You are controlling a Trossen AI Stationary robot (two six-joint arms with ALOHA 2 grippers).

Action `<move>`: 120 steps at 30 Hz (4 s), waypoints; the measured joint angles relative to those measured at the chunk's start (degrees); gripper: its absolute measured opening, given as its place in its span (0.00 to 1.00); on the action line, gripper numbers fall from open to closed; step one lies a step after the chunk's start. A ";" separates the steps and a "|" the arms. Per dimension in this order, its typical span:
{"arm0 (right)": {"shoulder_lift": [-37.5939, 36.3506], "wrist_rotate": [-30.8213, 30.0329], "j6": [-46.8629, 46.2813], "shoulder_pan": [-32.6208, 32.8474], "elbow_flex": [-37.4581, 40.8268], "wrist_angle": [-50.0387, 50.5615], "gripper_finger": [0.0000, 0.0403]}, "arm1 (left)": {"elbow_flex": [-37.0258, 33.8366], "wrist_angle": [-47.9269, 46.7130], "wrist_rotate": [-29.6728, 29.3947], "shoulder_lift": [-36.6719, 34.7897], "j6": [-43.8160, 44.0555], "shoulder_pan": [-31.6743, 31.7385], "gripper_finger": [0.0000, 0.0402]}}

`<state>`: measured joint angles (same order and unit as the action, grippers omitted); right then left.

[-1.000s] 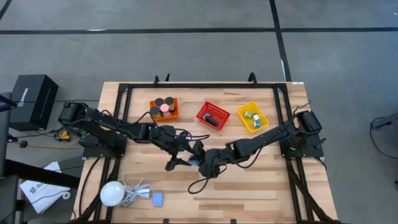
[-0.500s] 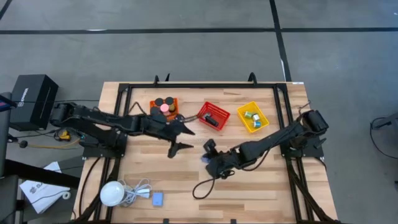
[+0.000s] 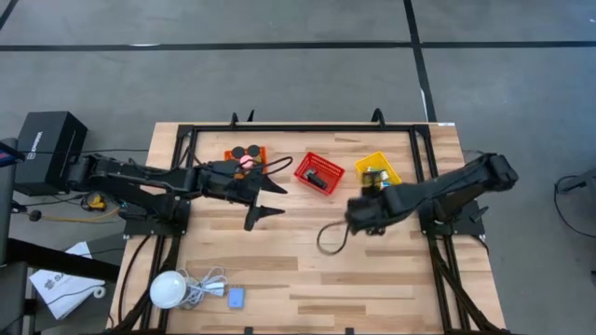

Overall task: Pick & Place Office items
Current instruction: Put the top light blue charger adapter into the yellow bin, then put the light blue charger adapter into the yellow bin

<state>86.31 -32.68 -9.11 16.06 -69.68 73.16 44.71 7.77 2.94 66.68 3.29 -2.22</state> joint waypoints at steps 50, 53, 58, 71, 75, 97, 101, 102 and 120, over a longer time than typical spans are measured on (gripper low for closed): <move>8.49 5.64 6.12 -31.43 14.73 -13.87 0.50 | -0.11 0.02 0.07 0.54 0.02 -0.07 0.66; 6.31 5.67 6.12 -31.37 13.17 -12.70 0.50 | -0.11 0.04 0.09 0.54 0.02 -0.07 0.66; 1.74 6.44 5.81 -30.43 9.99 -9.93 0.49 | -0.11 0.01 0.09 0.54 0.11 -0.07 0.66; -9.44 18.19 -2.60 -17.92 4.99 -13.01 0.49 | -0.11 0.00 0.09 0.54 0.58 -1.77 0.66; -10.70 18.84 -4.80 -10.98 4.99 -18.82 0.49 | -0.11 -0.04 0.09 0.54 0.61 -4.69 0.66; 6.54 19.41 -4.43 8.36 4.95 -50.26 0.49 | -0.66 -4.23 -7.27 3.61 1.30 -27.58 0.65; 7.77 19.49 -4.43 8.34 5.02 -50.57 0.49 | 1.08 -4.43 -7.66 8.49 0.93 -29.43 0.62; 7.79 19.51 -4.43 8.33 5.02 -50.24 0.49 | 2.03 -4.44 -7.43 10.04 1.53 -29.59 0.62; 6.94 19.97 -4.43 6.37 5.04 -50.30 0.49 | 20.20 -38.21 -1.04 27.50 8.74 -34.64 0.58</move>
<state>93.25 -12.72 -13.54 22.44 -64.64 22.86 64.90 -30.44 1.90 94.18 12.03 -36.86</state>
